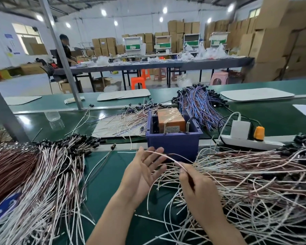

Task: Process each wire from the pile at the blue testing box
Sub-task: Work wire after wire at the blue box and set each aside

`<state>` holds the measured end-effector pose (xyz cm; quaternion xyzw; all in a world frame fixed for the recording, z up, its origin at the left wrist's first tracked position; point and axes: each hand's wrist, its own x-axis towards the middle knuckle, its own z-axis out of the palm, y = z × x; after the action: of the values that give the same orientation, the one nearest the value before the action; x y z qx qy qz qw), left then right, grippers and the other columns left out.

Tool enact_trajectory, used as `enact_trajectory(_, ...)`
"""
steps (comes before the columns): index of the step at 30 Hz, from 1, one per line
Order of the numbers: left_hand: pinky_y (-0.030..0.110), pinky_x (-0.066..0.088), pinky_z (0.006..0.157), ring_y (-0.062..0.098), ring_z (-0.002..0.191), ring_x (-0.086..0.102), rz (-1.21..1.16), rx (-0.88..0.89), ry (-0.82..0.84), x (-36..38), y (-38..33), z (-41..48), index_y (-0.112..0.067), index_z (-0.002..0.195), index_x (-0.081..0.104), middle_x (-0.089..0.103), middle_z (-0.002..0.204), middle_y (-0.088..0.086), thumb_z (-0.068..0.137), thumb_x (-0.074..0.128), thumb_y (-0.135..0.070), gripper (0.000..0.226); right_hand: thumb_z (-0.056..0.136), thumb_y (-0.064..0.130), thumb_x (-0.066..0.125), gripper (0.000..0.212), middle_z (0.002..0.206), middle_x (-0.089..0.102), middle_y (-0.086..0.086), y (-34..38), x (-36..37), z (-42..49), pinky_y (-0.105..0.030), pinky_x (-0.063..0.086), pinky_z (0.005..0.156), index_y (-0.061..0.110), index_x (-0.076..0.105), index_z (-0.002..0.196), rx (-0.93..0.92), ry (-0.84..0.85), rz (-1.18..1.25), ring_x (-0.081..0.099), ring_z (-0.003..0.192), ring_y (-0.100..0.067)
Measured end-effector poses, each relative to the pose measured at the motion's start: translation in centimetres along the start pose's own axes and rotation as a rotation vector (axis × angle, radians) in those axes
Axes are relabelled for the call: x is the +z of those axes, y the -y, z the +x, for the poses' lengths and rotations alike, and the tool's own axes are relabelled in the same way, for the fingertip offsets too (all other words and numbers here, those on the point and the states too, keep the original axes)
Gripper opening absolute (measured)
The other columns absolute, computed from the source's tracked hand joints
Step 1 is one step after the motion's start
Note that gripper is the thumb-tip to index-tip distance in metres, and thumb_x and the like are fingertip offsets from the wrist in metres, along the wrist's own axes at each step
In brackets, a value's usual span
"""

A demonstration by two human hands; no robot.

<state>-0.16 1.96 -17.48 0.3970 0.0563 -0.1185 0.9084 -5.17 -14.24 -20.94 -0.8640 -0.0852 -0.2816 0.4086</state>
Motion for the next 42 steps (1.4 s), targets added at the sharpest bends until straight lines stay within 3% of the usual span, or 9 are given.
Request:
enact_trajectory(4,0.031,0.063,0.062,0.019,0.073,0.075,-0.183,0.110,-0.183,-1.3,-1.5,0.4,-0.013,0.106,0.066,0.075,0.083,0.003,0.102,0.051,-0.024,0.019,0.102,0.041,0.042,0.028,0.059,0.061,0.015,-0.6,0.1,0.0,-0.013,0.032,0.043,0.036,0.068,0.112,0.075,0.105,0.051,0.054,0.048,-0.006)
enact_trajectory(8,0.023,0.057,0.052,0.010,0.053,0.059,-0.203,0.184,-0.277,-2.5,-2.4,0.6,-0.014,0.099,0.064,0.056,0.064,-0.005,0.107,0.043,-0.020,0.024,0.103,0.024,0.051,0.023,0.053,0.056,0.010,-0.5,-0.1,0.3,-0.013,0.025,0.039,0.037,0.070,0.103,0.210,0.068,0.324,0.038,0.040,-0.004)
enact_trajectory(11,0.024,0.049,0.051,0.012,0.049,0.047,0.071,0.295,-0.330,-2.5,-1.9,0.5,-0.015,0.087,0.059,0.042,0.057,-0.004,0.106,0.041,-0.020,0.026,0.101,0.018,0.054,0.033,0.049,0.041,0.012,-0.5,-0.9,0.7,-0.016,0.023,0.038,0.047,0.070,0.101,0.344,-0.007,0.559,0.028,0.042,-0.003)
enact_trajectory(14,0.034,0.040,0.059,0.016,0.045,0.036,0.461,0.458,-0.268,-1.7,-0.9,0.0,-0.024,0.060,0.040,0.031,0.053,-0.001,0.101,0.041,-0.022,0.041,0.102,0.030,0.053,0.025,0.054,0.032,0.009,-0.4,-1.4,1.0,-0.022,0.024,0.040,0.046,0.071,0.106,0.379,-0.045,0.616,0.025,0.047,-0.011)
enact_trajectory(16,0.031,0.032,0.052,0.016,0.045,0.030,0.642,0.540,-0.200,-1.0,0.0,-0.5,-0.025,0.053,0.034,0.029,0.051,-0.001,0.102,0.044,-0.027,0.050,0.104,0.039,0.048,0.024,0.057,0.029,0.003,-0.4,-1.5,1.1,-0.025,0.022,0.042,0.044,0.071,0.106,0.389,-0.055,0.602,0.024,0.049,-0.013)
enact_trajectory(20,0.040,0.020,0.050,0.019,0.053,0.022,0.816,0.679,-0.097,-0.1,1.3,-1.2,-0.011,0.059,0.027,0.026,0.054,0.004,0.092,0.045,-0.044,0.050,0.106,0.039,0.045,0.028,0.057,0.028,0.003,-0.4,-1.4,1.1,-0.030,0.020,0.044,0.046,0.071,0.102,0.419,-0.094,0.577,0.024,0.048,-0.014)
enact_trajectory(25,0.033,0.028,0.054,0.014,0.056,0.029,0.972,0.668,-0.059,-0.2,2.2,-0.6,-0.007,0.070,0.041,0.033,0.059,-0.003,0.107,0.039,-0.035,0.046,0.106,0.033,0.045,0.029,0.051,0.031,0.010,-0.2,-1.3,1.0,-0.026,0.021,0.040,0.037,0.073,0.100,0.443,-0.170,0.555,0.024,0.045,-0.012)
enact_trajectory(29,0.018,0.029,0.051,0.006,0.051,0.032,1.032,0.600,-0.072,-0.8,2.4,-0.1,-0.022,0.086,0.064,0.037,0.053,-0.014,0.107,0.038,-0.040,0.038,0.106,0.034,0.043,0.028,0.049,0.031,0.011,-0.1,-1.1,0.8,-0.026,0.021,0.039,0.034,0.071,0.102,0.456,-0.205,0.541,0.024,0.044,-0.011)
enact_trajectory(42,0.018,0.031,0.052,0.002,0.047,0.036,1.121,0.560,-0.066,-1.1,2.9,0.2,-0.030,0.092,0.067,0.038,0.048,-0.016,0.106,0.037,-0.045,0.036,0.105,0.034,0.045,0.027,0.046,0.037,0.013,-0.4,-0.7,0.6,-0.021,0.023,0.038,0.029,0.071,0.100,0.512,-0.325,0.523,0.027,0.041,-0.005)
